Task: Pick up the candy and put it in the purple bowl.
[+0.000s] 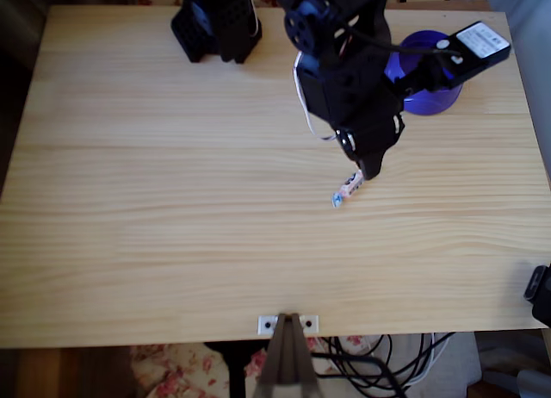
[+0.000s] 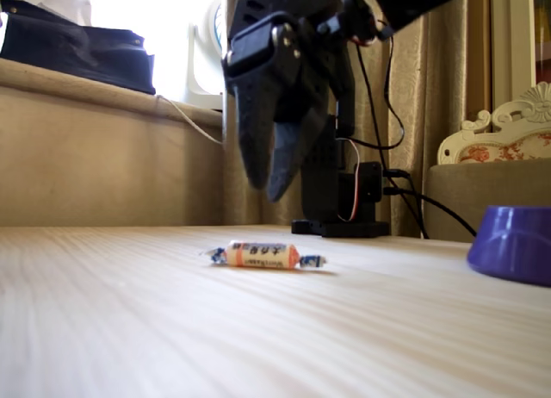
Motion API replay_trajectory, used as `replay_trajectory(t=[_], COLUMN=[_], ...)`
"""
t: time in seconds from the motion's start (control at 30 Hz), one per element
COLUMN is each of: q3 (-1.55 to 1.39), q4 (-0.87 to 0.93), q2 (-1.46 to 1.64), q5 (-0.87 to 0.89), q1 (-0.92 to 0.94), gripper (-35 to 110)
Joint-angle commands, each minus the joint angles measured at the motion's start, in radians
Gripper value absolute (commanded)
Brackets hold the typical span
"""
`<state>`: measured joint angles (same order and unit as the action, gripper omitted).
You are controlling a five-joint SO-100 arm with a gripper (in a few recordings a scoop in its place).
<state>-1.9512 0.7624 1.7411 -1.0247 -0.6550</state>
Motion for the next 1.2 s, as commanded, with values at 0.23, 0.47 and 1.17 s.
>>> replay_trajectory(t=[0.23, 0.47, 1.17], q3=[0.129, 0.023, -0.092], q4=[-0.021, -0.021, -0.037], q2=[-0.052, -0.069, 0.044], q5=[-0.040, -0.126, -0.480], q1=[-0.006, -0.012, 0.060], gripper=[11, 12, 13])
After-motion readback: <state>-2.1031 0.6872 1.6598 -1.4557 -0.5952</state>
